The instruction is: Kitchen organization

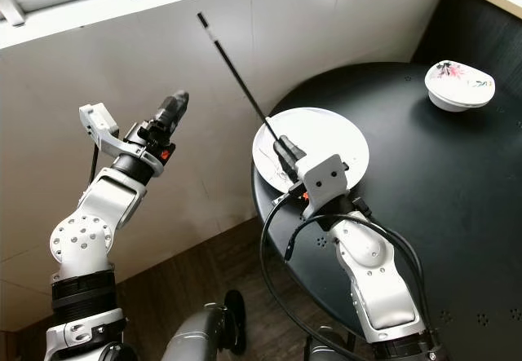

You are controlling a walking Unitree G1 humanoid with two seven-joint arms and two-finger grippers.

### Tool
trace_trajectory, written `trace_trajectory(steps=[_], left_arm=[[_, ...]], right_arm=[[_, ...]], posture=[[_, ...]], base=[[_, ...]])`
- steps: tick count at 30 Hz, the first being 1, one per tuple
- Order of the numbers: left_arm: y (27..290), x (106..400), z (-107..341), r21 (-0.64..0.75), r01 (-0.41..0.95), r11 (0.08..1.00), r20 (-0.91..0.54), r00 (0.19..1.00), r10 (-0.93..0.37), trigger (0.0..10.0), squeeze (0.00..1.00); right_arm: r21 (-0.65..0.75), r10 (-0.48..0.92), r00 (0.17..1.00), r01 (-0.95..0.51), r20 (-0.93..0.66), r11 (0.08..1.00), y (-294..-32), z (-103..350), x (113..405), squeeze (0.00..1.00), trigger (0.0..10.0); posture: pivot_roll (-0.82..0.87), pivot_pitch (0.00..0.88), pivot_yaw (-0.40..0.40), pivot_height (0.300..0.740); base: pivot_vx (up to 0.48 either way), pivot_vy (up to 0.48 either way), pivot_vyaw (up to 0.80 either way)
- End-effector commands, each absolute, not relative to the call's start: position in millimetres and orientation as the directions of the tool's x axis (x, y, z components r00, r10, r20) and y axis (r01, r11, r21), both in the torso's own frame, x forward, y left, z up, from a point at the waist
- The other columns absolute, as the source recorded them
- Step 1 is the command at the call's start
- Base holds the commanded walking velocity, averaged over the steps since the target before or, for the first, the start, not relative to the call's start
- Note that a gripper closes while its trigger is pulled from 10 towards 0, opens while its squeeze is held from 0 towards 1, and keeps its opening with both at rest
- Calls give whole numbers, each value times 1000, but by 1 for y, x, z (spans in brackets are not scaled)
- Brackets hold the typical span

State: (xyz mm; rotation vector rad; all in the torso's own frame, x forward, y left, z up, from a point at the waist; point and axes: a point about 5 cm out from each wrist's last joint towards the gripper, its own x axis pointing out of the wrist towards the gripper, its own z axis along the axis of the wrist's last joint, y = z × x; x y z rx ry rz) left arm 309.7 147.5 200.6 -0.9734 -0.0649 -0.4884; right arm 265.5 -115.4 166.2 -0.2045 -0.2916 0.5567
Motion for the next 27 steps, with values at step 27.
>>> trace_trajectory(steps=[27], left_arm=[[132,297,206,-694,558,456,289,795,-534,10000,0]], right_arm=[[-236,667,731,-629,145,741,-101,161,255,0,0]], posture=[[-108,141,56,740]], base=[[0,0,0]])
